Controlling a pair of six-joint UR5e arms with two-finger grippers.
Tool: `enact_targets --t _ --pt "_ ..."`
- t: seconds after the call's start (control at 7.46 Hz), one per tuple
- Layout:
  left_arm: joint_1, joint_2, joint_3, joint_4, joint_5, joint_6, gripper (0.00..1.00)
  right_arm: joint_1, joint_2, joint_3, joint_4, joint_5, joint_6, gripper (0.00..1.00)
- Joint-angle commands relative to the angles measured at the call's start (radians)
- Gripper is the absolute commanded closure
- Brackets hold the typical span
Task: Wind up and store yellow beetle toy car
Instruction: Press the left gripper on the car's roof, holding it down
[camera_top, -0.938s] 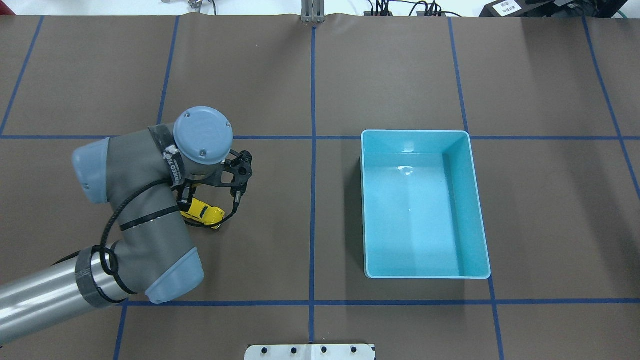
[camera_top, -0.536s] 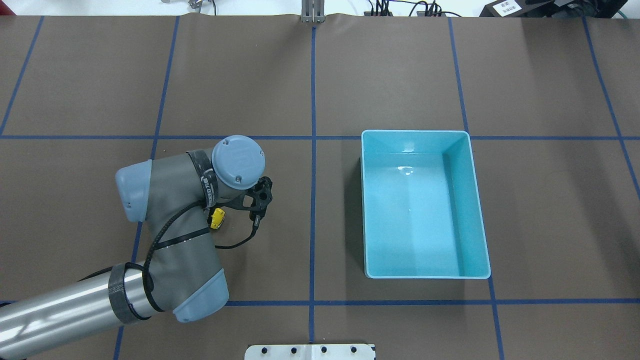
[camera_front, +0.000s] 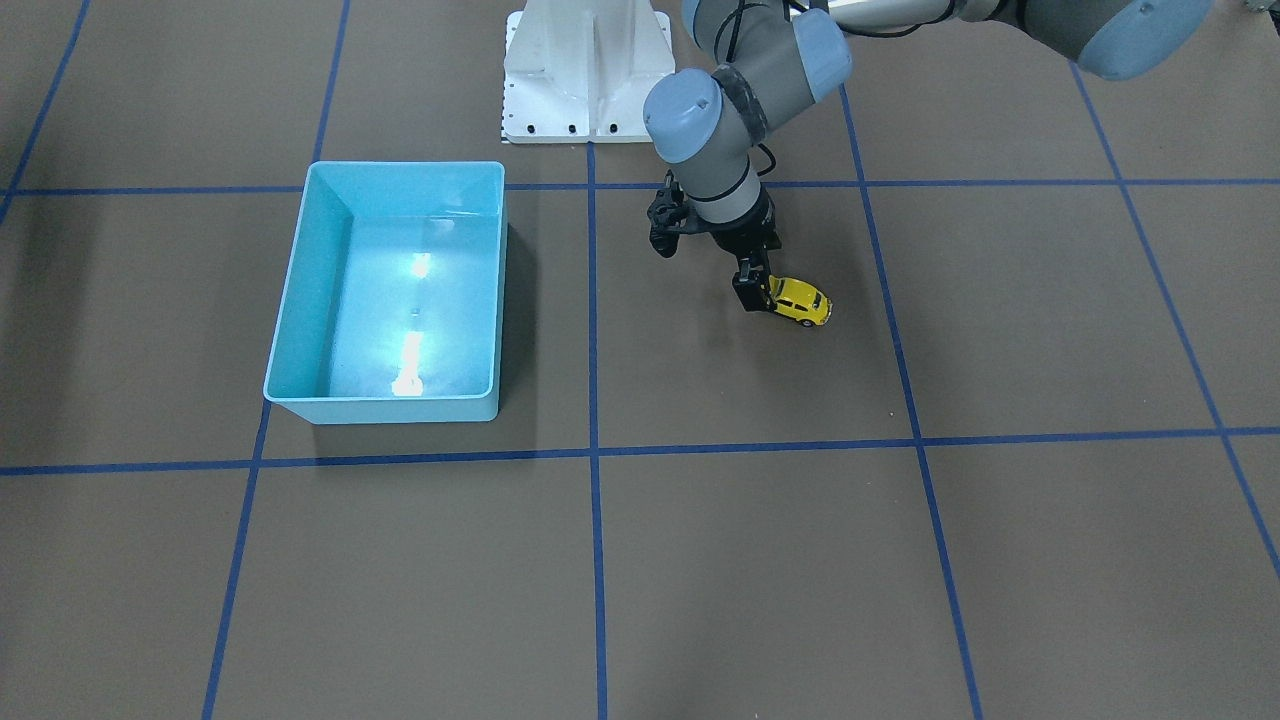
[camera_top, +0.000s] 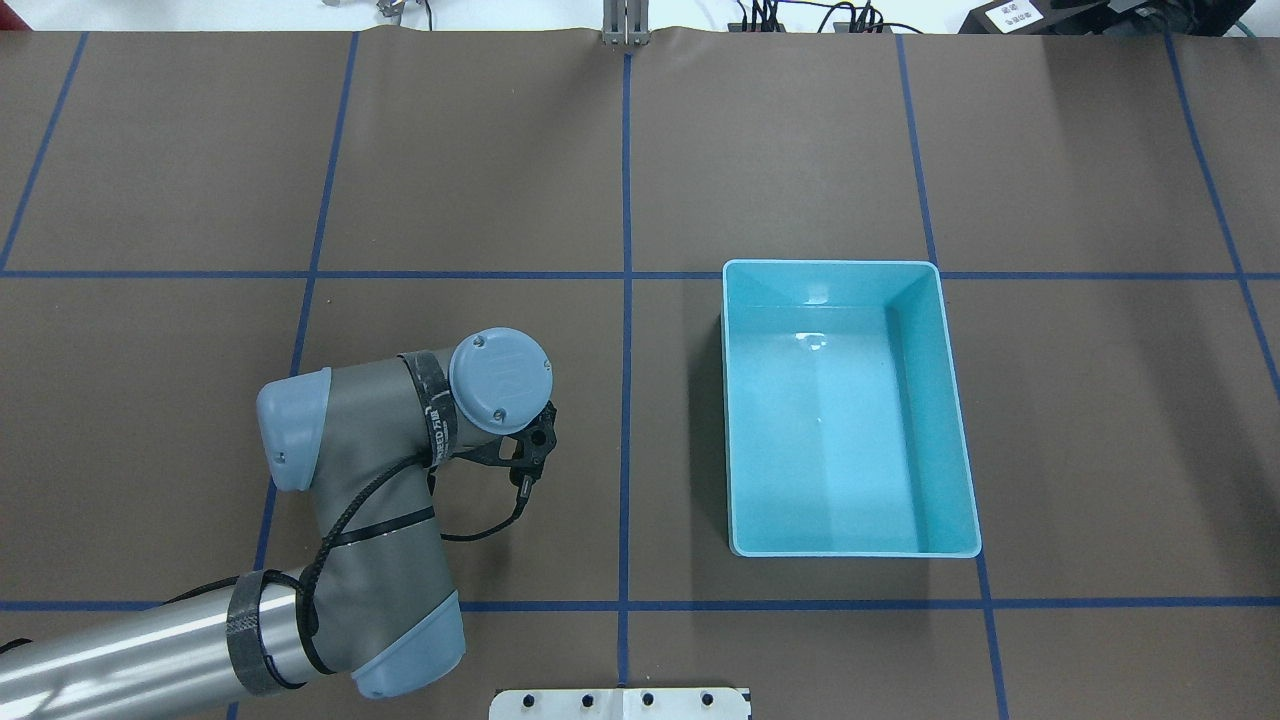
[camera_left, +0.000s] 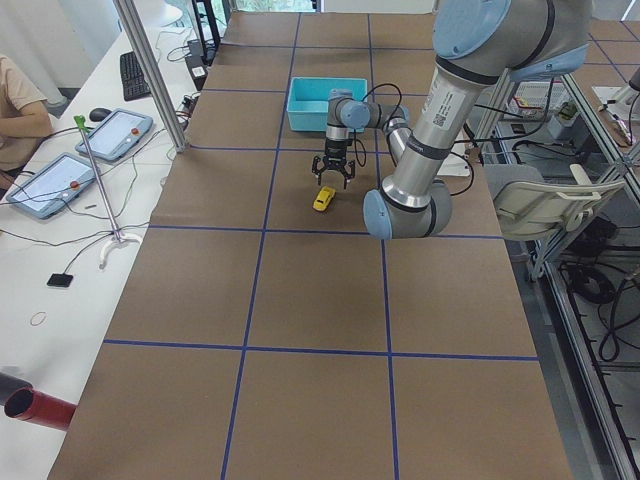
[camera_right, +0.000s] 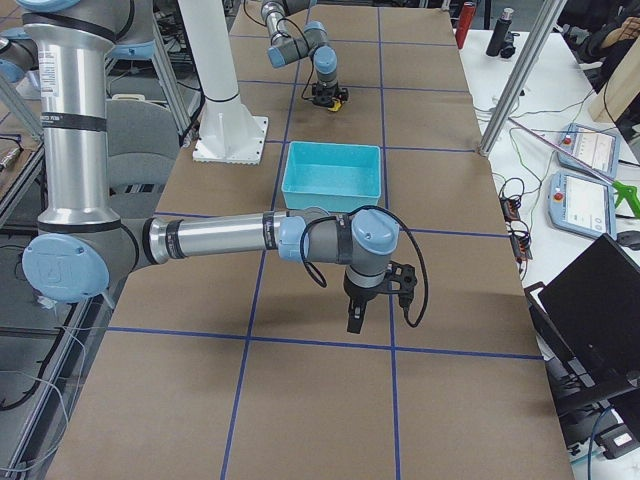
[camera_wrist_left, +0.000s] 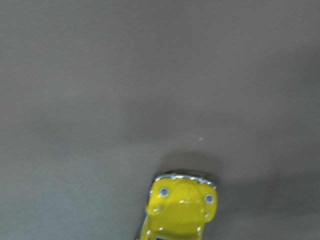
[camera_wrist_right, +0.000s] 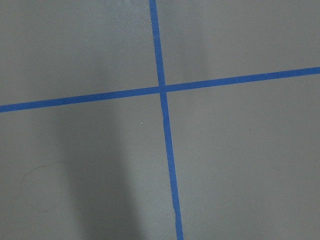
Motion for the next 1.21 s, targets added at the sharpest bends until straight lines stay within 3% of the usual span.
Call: enact_targets --t 0.0,0.27,1.07 --pt "0.008 0.004 0.001 -0.007 0.026 0.000 0.01 0.000 0.000 -0.002 0.001 0.001 0.000 0.00" --pt "0.023 0.007 0.007 -0.017 0.076 0.000 0.01 0.000 0.000 -0.002 0.001 0.000 0.000 0.00" --pt "0.033 0.017 0.019 -0.054 0.079 0.007 0.06 0.000 0.002 -0.001 0.001 0.000 0.000 0.00"
